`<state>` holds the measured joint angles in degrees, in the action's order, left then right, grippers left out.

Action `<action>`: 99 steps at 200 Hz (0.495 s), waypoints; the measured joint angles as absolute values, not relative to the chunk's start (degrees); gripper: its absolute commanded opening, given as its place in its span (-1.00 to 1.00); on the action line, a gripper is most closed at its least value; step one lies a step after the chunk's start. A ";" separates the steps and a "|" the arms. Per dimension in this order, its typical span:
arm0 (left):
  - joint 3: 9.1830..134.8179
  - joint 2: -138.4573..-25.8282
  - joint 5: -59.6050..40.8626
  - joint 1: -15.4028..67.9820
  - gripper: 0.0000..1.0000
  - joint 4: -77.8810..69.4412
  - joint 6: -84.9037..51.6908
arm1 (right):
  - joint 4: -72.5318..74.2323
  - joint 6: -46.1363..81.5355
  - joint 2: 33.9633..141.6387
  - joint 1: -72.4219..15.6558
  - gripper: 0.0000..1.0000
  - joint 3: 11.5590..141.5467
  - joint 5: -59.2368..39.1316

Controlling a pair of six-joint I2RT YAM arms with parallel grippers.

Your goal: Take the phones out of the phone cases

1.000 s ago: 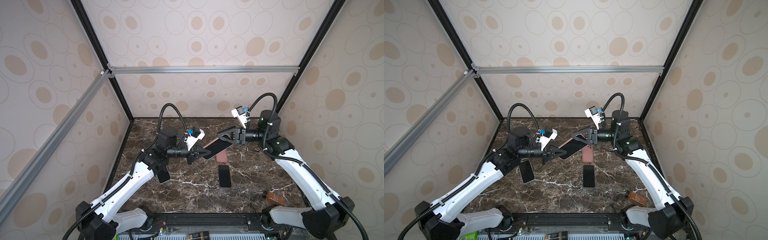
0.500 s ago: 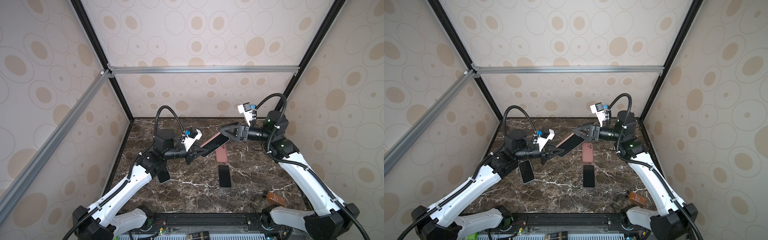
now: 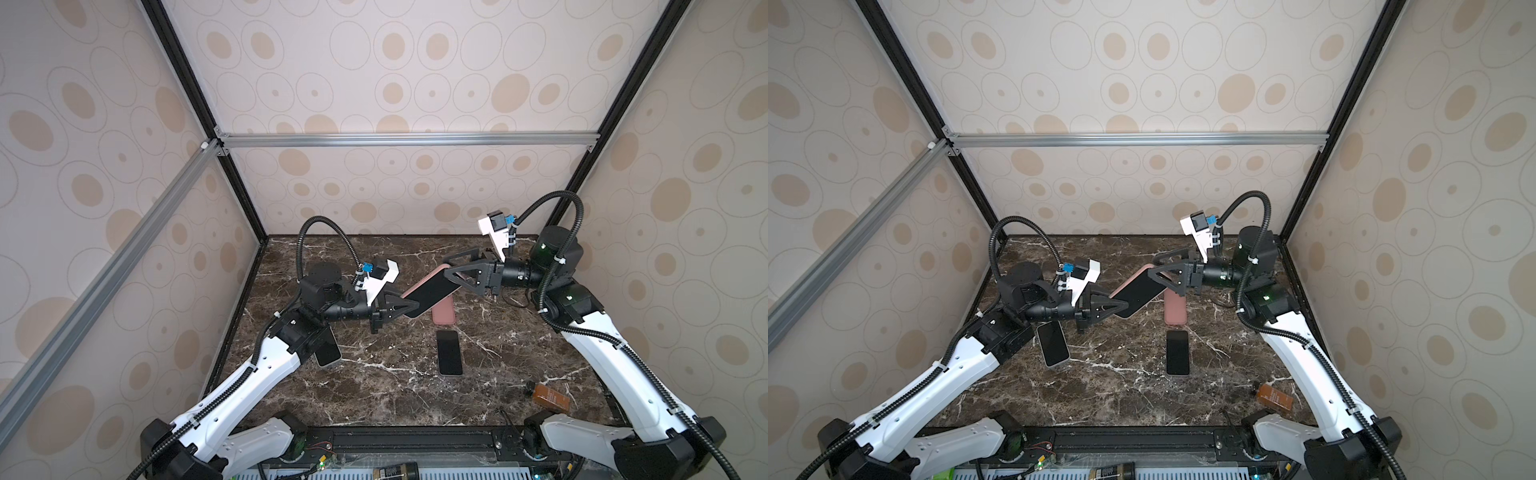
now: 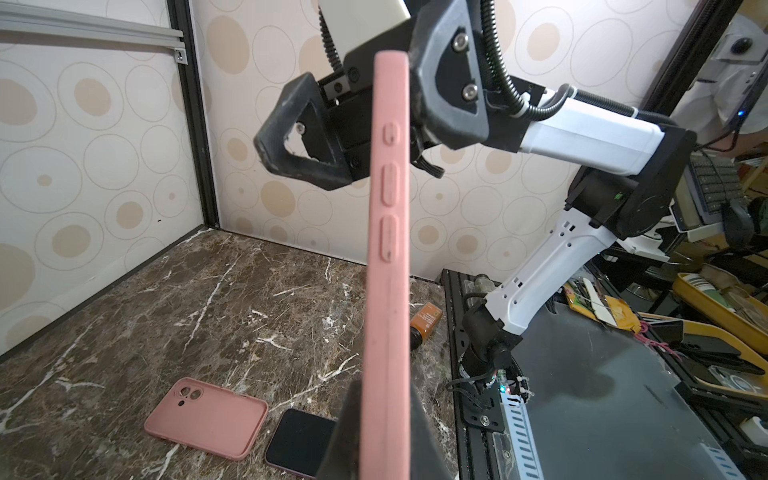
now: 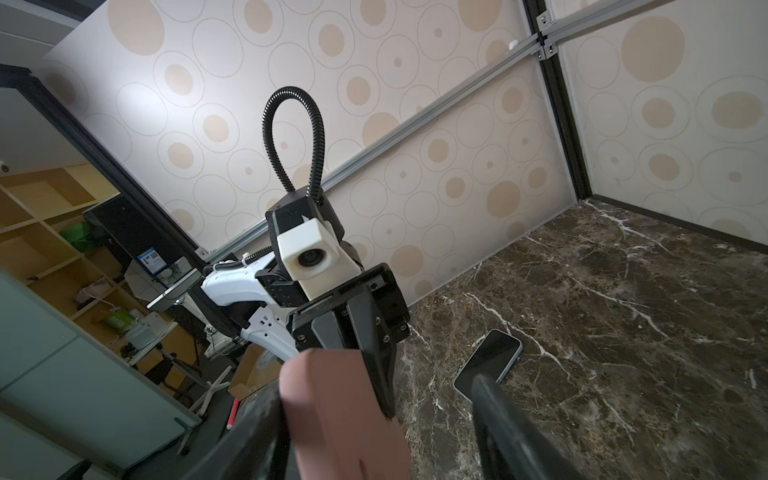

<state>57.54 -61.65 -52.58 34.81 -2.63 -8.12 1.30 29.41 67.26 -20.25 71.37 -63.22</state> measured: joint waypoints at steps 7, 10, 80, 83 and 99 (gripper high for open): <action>57.54 -61.65 -52.62 34.81 -1.00 -2.70 -8.21 | 1.89 29.78 67.48 -20.32 0.37 71.35 -63.55; 57.54 -61.65 -52.62 34.81 -1.00 -2.72 -8.29 | 2.20 30.11 67.57 -20.38 0.37 71.35 -63.70; 57.54 -61.84 -52.84 34.76 -1.00 -3.22 -8.40 | 5.56 33.10 68.55 -21.45 0.27 71.33 -64.77; 57.54 -61.87 -52.84 34.76 -1.00 -3.25 -8.43 | 5.56 33.19 68.58 -21.45 0.27 71.33 -64.77; 57.54 -62.15 -52.86 34.76 -1.00 -3.38 -8.40 | 5.58 33.43 68.66 -21.50 0.26 71.33 -64.75</action>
